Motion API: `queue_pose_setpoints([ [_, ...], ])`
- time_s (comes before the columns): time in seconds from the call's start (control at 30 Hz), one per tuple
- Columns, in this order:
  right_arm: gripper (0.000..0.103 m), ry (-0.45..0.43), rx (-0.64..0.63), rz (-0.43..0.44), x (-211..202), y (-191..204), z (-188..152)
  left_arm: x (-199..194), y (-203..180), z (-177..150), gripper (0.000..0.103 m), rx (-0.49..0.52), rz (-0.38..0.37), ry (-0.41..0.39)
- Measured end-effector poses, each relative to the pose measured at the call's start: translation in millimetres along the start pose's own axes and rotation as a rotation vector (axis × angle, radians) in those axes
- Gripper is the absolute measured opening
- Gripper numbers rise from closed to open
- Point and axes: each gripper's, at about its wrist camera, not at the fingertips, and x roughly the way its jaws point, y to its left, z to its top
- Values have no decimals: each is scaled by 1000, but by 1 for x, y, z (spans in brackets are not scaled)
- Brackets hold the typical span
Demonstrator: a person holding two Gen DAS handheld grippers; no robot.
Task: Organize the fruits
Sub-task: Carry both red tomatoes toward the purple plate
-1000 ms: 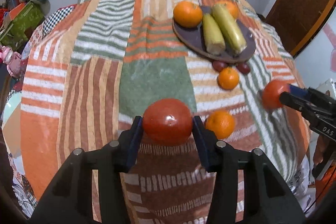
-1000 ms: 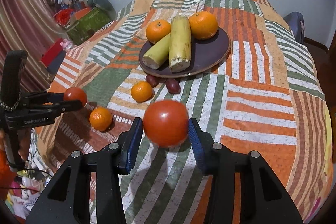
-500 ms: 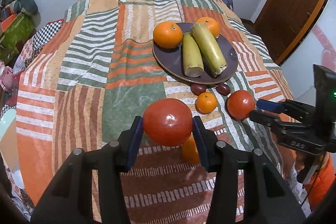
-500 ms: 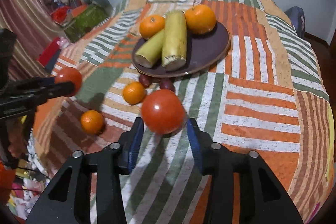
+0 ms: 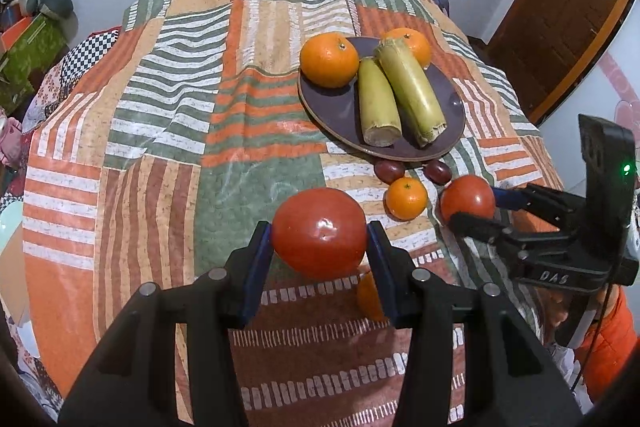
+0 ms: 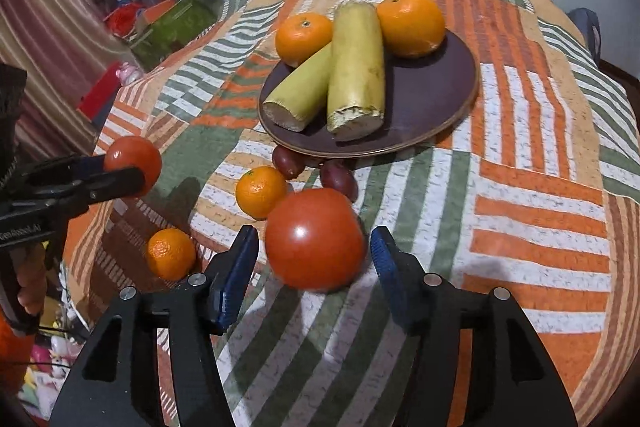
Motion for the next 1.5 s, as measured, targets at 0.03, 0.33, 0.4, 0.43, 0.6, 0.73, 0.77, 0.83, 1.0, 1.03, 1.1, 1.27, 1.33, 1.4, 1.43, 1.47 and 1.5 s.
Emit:
queue_pose_setpoints([
  [0.03, 54, 3, -2, -2, 2, 1, 0, 0, 0, 1, 47, 1, 0, -3],
  [0.33, 47, -21, -7, -28, -8, -4, 1, 2, 0, 14, 47, 3, -16, -27],
  [0.4, 47, -34, -4, -22, -13, -6, 2, 2, -2, 19, 47, 5, -20, -37],
  [0.43, 47, -45, -4, -23, -17, -7, 3, 2, -3, 22, 47, 7, -23, -42],
  [0.6, 47, -91, -10, -35, -30, -8, 14, 3, -9, 37, 47, 19, -37, -69],
  [0.73, 47, -128, -21, -64, -36, -10, 26, 6, -14, 48, 47, 34, -45, -80],
  [0.77, 47, -136, -23, -72, -38, -11, 29, 8, -15, 51, 47, 40, -46, -82],
  [0.83, 47, -153, -27, -88, -39, -13, 34, 11, -17, 56, 47, 47, -52, -83],
  [1.0, 47, -180, -22, -123, -41, -24, 48, 21, -21, 70, 47, 53, -66, -89],
  [1.03, 47, -185, -19, -126, -42, -27, 51, 24, -21, 73, 47, 53, -69, -90],
  [1.1, 47, -195, -18, -142, -41, -30, 56, 29, -21, 79, 47, 51, -74, -90],
  [1.27, 47, -202, -16, -159, -37, -36, 68, 42, -20, 90, 47, 52, -76, -84],
  [1.33, 47, -200, -15, -163, -33, -40, 73, 48, -19, 93, 47, 53, -75, -76],
  [1.4, 47, -196, -15, -165, -28, -42, 77, 55, -20, 97, 47, 55, -68, -69],
  [1.43, 47, -193, -15, -168, -25, -43, 80, 58, -19, 99, 47, 55, -67, -66],
  [1.47, 47, -190, -15, -171, -23, -44, 81, 62, -18, 100, 47, 53, -66, -62],
  [1.5, 47, -187, -15, -175, -19, -44, 83, 65, -18, 101, 47, 52, -65, -60],
])
